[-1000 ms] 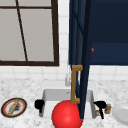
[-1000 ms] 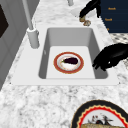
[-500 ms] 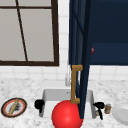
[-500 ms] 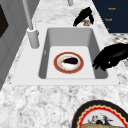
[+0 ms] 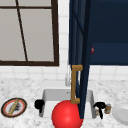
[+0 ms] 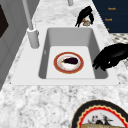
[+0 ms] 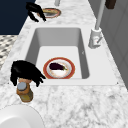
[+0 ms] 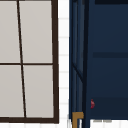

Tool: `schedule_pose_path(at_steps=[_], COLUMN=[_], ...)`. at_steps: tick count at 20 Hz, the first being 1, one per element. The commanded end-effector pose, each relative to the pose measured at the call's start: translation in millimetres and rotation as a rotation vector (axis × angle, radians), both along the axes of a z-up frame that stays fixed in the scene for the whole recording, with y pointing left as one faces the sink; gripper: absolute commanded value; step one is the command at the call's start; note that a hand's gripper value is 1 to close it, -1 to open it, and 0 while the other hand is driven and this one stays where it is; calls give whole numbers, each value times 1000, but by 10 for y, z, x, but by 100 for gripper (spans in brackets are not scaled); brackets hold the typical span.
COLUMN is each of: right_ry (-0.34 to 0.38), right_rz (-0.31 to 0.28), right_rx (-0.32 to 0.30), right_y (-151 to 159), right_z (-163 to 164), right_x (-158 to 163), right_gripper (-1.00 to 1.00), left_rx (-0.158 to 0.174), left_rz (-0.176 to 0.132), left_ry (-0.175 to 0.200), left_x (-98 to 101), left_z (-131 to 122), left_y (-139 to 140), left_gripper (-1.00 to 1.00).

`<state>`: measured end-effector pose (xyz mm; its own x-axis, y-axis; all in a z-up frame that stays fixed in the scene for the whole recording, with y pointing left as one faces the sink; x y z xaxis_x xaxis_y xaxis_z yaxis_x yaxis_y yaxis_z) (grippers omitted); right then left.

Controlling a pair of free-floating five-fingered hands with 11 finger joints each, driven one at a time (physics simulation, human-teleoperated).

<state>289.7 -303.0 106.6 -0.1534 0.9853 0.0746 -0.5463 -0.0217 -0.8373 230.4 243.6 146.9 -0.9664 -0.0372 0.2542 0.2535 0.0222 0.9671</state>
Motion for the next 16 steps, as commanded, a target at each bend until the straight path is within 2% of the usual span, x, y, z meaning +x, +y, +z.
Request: schedule_pose_path(at_steps=[1, 2, 3, 5, 7, 9, 13, 16], right_ry=[-43, -26, -32, -106, -135, -134, -72, -71], right_rz=[-31, -35, -69, -89, -102, -110, -116, -123], right_rx=[1, -12, -26, -67, -81, -80, -44, -50], right_y=[69, 13, 39, 15, 23, 33, 36, 72], right_z=[-249, -199, -99, 54, 76, 106, 375, 559], right_x=[-293, -297, -217, -181, -172, -60, 47, 73], right_gripper=[100, 100, 100, 100, 100, 100, 100, 100], left_rx=[0, 0, 0, 0, 0, 0, 0, 0], left_rz=[0, 0, 0, 0, 0, 0, 0, 0], left_ry=[0, 0, 0, 0, 0, 0, 0, 0], left_x=[0, 0, 0, 0, 0, 0, 0, 0], left_z=[0, 0, 0, 0, 0, 0, 0, 0], left_y=[0, 0, 0, 0, 0, 0, 0, 0], left_gripper=[0, 0, 0, 0, 0, 0, 0, 0])
